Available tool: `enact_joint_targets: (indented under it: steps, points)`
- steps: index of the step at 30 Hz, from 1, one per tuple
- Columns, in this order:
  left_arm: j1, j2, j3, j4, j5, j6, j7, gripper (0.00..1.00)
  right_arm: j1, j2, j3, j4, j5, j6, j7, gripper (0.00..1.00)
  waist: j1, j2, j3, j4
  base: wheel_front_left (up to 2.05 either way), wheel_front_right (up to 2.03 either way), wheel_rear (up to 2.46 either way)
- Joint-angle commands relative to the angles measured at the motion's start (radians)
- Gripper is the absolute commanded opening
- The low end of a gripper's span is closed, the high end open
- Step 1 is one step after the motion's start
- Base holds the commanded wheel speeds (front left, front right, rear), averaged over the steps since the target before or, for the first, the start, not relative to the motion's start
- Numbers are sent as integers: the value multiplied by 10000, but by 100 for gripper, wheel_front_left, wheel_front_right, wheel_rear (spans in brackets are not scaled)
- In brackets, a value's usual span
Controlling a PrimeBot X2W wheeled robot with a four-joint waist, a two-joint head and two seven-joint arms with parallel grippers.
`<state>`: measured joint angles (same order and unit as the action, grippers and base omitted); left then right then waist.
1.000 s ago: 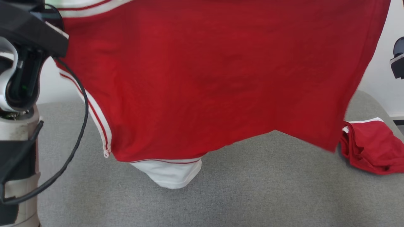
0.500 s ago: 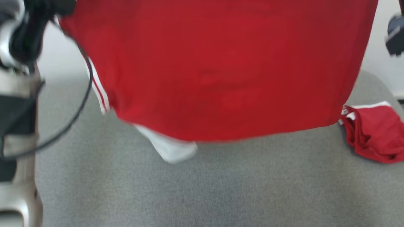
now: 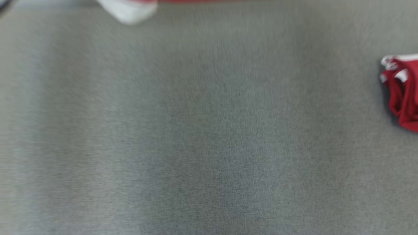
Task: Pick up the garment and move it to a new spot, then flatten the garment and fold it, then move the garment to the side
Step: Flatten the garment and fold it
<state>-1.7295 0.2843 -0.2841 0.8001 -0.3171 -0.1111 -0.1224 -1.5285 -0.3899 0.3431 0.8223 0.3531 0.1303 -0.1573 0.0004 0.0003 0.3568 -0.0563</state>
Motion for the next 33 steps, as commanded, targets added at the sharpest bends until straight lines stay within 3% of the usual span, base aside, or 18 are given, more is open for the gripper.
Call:
enact_joint_targets:
  steps: [1,5,7,14,28,33]
  points:
    - [-373,56,-23,153,161,59,-443,0,-386,-12,-151,213,-233,6,-373,0,-4,-3,1844,-609,0,0,0]
    - [-1040,-61,62,524,322,8,-1371,0,-1007,378,-527,1033,-921,6,-998,0,-4,-3,2772,-483,0,0,0]
    - [-833,-72,277,-70,322,-23,-1413,0,-1027,495,-616,1264,-1072,6,-1067,0,-4,-3,3162,-376,0,0,0]
    - [1709,-456,1054,-2292,-218,-208,-1406,0,103,451,-933,1001,-1254,6,-1077,0,-4,-3,3492,34,0,0,0]
    - [8498,336,433,-5341,-3022,-184,-1410,0,4914,-278,-1165,-1307,-286,6,-1082,0,-4,-3,1346,286,0,0,0]
    - [11102,502,1036,-6206,-3627,-104,-1410,0,7006,-505,-812,-2523,278,6,-1082,0,-4,-3,384,286,0,0,0]
